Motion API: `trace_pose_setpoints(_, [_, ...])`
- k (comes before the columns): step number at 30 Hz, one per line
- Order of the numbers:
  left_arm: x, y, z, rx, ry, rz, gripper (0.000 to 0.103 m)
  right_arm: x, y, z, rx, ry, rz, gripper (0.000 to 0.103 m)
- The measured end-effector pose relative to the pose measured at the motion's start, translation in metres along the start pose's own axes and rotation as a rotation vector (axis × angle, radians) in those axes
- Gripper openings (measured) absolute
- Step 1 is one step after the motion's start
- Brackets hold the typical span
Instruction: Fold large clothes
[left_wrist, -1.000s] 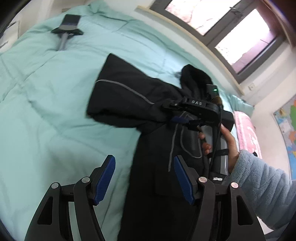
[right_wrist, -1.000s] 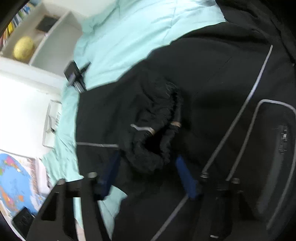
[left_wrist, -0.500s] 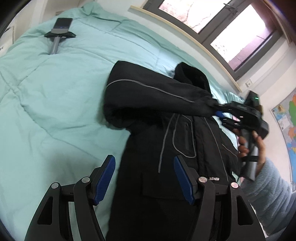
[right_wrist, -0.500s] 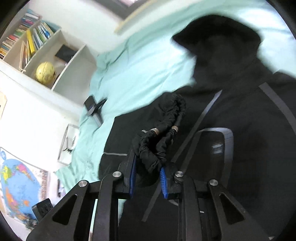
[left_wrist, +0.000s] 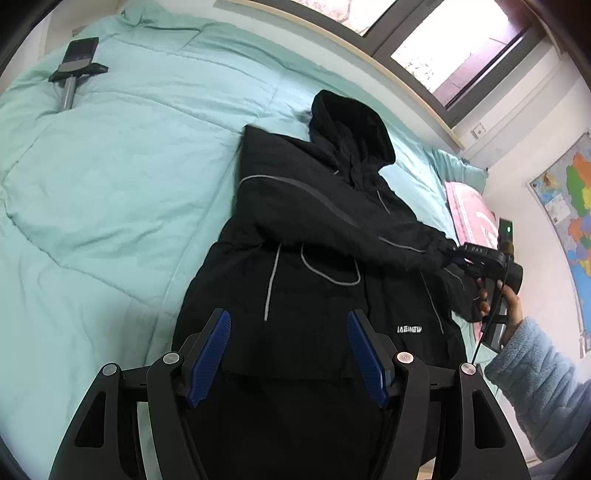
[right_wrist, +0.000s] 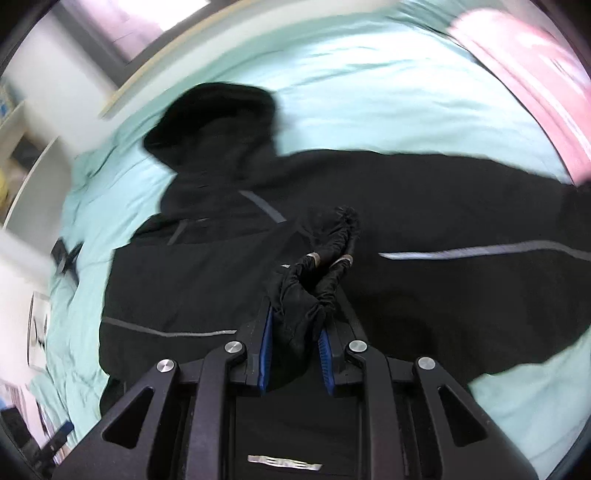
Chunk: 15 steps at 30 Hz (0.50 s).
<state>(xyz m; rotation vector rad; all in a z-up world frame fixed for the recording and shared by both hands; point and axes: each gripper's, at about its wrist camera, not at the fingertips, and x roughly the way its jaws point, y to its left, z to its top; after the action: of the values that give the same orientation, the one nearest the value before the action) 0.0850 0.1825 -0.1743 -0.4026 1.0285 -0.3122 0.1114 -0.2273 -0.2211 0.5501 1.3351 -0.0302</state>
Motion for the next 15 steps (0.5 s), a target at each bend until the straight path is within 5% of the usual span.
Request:
trace_pose_setpoints(7, [-0.002,-0.014,-0.009,0.001,0.009,0.027,0.067,0.034,-0.037,-0.018,0.032,0.087,-0.113,0.027])
trace_pose_setpoints(15, [-0.024,-0.061,-0.021,0.068,0.004,0.023,0.067,0.049,-0.045,-0.027,0.008,0.156,-0.106,0.054])
